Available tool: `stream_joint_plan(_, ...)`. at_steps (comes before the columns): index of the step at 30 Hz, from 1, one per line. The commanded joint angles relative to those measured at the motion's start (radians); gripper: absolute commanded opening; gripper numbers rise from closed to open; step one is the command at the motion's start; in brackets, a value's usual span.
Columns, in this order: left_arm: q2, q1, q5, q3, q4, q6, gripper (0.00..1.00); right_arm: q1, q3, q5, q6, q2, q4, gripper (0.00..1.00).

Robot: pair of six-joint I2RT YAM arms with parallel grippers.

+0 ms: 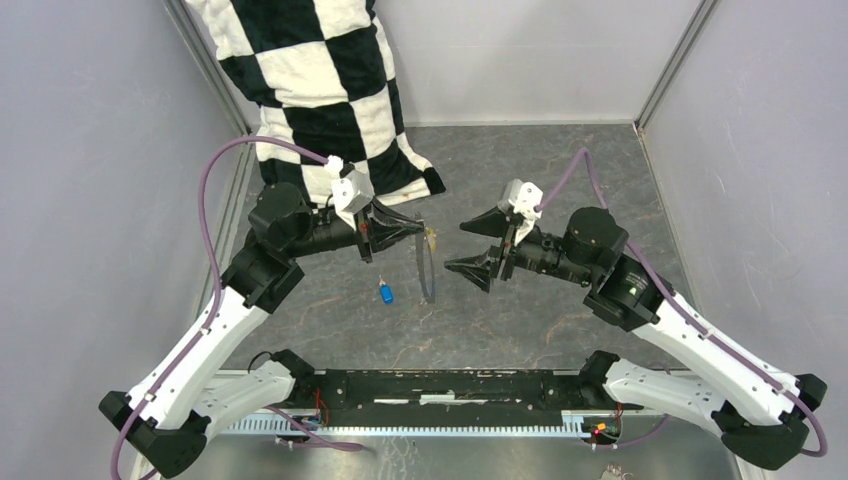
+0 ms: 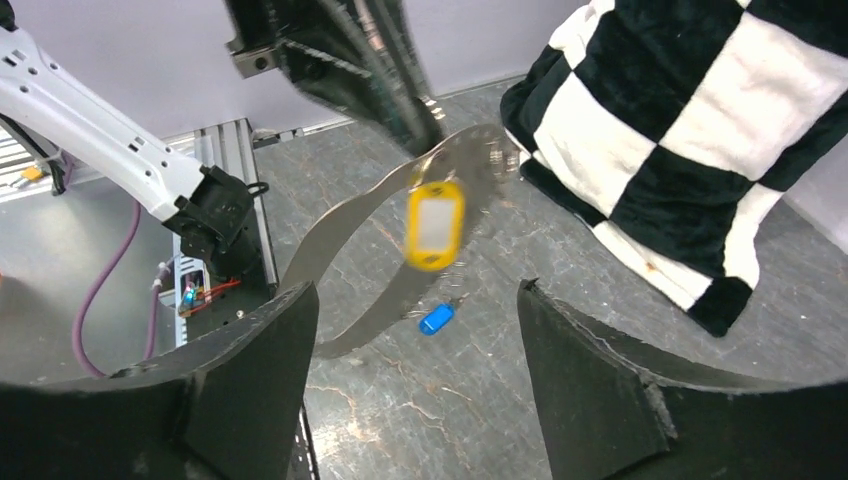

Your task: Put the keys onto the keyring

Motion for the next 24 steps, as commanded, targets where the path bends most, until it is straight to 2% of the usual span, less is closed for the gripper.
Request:
stream_joint_plan(1,-0.020,-0.003,-0.197,-0.016,0.084,-0.063,0.02,0.000,-0.050,0.012,-0.050,-0.031,0.084,0.82)
stream_joint_plan(6,-0.026,-0.004,-0.254,-0.027,0.096,-0.057,0.02,0.001,-0.083,-0.038,-0.034,-0.014,0.134,0.87)
stream_joint_plan(11,-0.027,-0.003,-0.304,-0.027,0.097,-0.039,0.02,0.010,-0.099,-0.043,-0.008,0.003,0.180,0.96)
stream_joint_plan(16,-0.022,-0.003,-0.309,-0.032,0.107,-0.044,0.02,0.078,-0.080,0.121,-0.055,0.064,0.160,0.98)
stream_joint_plan(21,-0.021,-0.003,-0.319,-0.033,0.110,-0.040,0.02,0.115,-0.041,0.224,-0.066,0.151,0.167,0.84)
stream_joint_plan(24,-0.024,-0.003,-0.321,-0.033,0.109,-0.037,0.02,0.115,-0.018,0.298,-0.049,0.196,0.156,0.61)
